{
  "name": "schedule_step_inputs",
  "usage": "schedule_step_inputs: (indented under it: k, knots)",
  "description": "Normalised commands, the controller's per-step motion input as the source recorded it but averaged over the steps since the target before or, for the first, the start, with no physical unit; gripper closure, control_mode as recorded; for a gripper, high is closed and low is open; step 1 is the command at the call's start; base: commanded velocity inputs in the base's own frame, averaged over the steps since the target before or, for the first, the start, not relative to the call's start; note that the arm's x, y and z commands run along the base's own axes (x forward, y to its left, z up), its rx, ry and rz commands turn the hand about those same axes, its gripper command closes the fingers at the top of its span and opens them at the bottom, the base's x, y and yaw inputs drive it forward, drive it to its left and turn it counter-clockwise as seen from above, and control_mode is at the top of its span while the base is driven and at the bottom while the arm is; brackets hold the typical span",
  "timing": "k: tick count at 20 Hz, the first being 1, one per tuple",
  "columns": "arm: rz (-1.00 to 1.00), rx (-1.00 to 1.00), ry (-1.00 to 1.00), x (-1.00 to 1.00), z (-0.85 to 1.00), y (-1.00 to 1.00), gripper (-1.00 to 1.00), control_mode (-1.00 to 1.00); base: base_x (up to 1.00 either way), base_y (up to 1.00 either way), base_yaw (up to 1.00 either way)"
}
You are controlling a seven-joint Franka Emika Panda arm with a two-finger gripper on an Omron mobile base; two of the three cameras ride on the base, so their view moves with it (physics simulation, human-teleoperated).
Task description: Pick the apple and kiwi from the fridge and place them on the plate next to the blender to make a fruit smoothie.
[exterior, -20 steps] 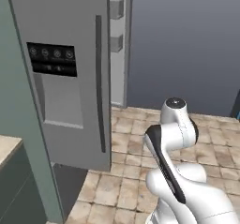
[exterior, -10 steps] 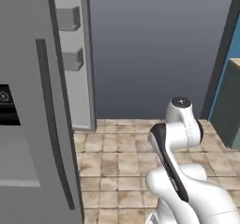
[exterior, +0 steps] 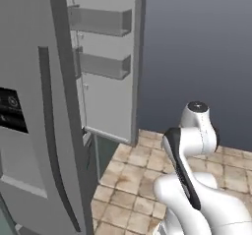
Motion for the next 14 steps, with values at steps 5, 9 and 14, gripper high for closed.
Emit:
schedule_step_inputs:
  k: [5,9,14]
  knots:
    - [0.0,0.0,0.0,0.0,0.0,0.0,-1.0,1.0,0.52,0.0,0.73]
    - [0.0,0.0,0.0,0.0,0.0,0.0,-1.0,1.0,0.96,-0.38,0.65]
    - [0.0,0.0,0.0,0.0,0.0,0.0,-1.0,1.0,0.92,-0.17,0.6]
